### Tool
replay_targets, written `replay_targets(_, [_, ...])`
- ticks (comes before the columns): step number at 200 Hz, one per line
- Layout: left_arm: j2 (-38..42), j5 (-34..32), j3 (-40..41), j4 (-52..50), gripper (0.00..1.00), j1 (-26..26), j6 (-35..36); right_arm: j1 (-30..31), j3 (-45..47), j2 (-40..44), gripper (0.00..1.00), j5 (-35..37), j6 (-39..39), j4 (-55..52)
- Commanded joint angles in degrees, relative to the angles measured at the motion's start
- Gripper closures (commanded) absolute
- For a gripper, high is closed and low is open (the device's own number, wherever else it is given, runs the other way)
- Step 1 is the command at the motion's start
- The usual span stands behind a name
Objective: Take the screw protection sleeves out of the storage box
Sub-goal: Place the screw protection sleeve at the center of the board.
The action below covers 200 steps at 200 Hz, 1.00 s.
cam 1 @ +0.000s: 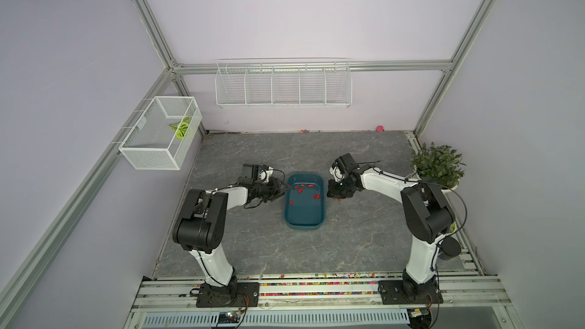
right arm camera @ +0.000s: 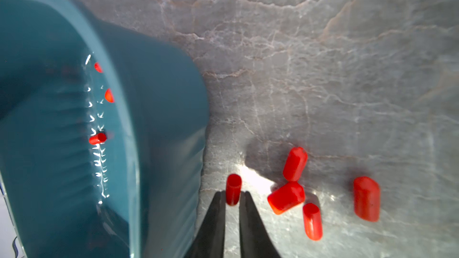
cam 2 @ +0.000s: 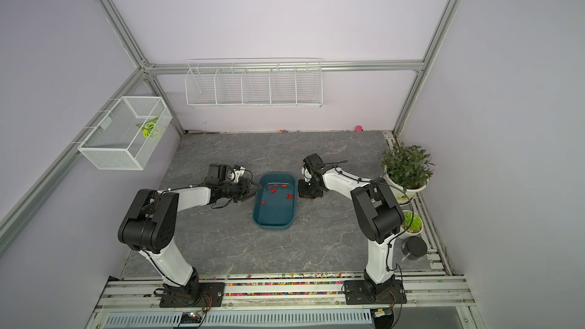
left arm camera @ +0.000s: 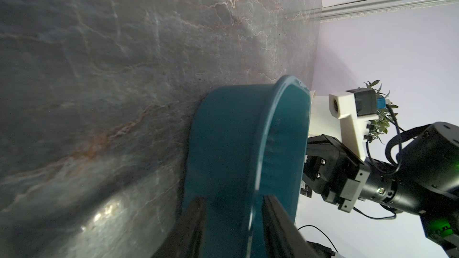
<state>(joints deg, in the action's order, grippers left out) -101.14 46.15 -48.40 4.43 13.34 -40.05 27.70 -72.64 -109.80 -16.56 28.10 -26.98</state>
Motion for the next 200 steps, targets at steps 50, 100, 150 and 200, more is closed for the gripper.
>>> replay_targets(50, [-0.68, 0.38, -0.35, -0.03, 0.56, 0.10, 0.01, -0.30, -1.06, -0.18, 0.76, -0.02, 0.37, -1.90])
replay_targets(100, [-0.65, 0.43, -0.29, 0.15, 0.56, 0.10, 0.02, 0.78, 1.73, 7.33, 0.75, 1.32, -1.91, -0.23])
replay_targets(150, [-0.63, 0.53, -0.36, 0.15, 0.56, 0.08, -0.01, 2.76, 3.84, 15.12, 0.72, -0.44, -4.23, 4.17])
replay_targets(200, [-0.63, 0.52, -0.31, 0.15, 0.56, 0.08, 0.01, 9.24, -2.20, 11.76, 0.67, -0.08, -7.31, 2.29])
